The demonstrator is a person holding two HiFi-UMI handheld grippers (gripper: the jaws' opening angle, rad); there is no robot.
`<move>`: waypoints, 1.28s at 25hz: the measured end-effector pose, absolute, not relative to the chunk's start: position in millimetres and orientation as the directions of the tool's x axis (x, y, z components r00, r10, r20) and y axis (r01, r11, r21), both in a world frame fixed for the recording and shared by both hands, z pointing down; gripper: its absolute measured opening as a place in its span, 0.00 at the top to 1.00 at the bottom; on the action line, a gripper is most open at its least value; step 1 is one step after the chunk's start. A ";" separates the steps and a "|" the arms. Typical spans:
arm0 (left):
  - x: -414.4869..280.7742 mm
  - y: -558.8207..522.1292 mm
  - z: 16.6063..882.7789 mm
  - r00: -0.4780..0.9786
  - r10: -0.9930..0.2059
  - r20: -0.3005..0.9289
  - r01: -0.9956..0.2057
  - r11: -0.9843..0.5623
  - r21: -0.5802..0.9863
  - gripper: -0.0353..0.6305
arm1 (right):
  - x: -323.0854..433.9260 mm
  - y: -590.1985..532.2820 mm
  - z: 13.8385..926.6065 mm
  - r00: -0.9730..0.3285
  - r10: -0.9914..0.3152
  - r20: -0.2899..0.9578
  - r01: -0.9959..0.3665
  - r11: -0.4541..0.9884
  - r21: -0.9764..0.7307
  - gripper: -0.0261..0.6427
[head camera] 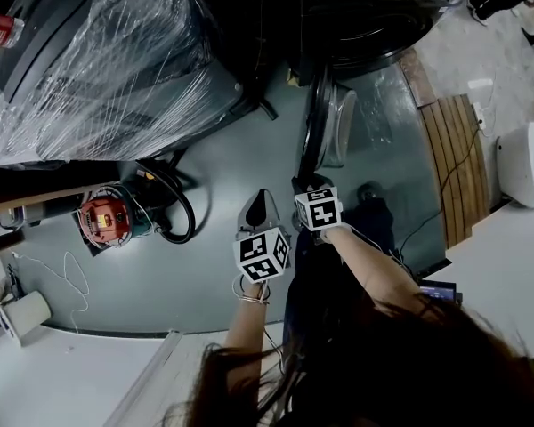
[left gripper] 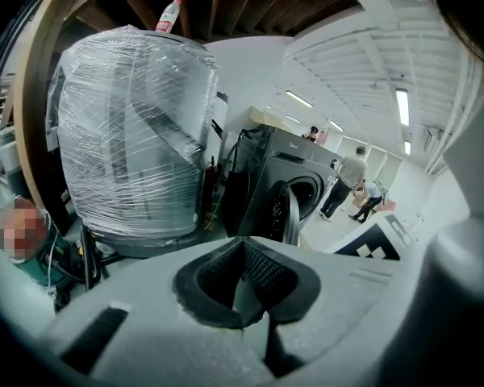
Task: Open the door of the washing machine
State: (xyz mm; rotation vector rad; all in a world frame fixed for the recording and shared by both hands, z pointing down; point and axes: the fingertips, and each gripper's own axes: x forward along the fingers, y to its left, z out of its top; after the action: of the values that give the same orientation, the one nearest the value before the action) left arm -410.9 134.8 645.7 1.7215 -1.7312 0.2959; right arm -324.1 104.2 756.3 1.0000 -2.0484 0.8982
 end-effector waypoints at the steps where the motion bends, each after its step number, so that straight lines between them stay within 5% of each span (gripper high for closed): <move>1: -414.1 134.1 646.0 0.092 -0.799 0.594 -0.950 0.108 0.292 0.93 | -328.0 103.6 756.3 -0.476 -0.369 0.798 -0.839 0.464 -0.285 0.80; 32: -494.8 136.5 659.5 0.007 -0.804 0.595 -0.927 0.218 0.305 0.93 | -417.9 80.3 757.8 -0.490 -0.377 0.786 -0.861 0.348 -0.370 0.79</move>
State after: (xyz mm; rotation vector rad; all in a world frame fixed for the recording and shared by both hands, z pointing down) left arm -494.8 136.5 659.5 1.6054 -1.8137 0.2308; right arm -417.9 80.3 757.8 1.0760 -2.0266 1.0673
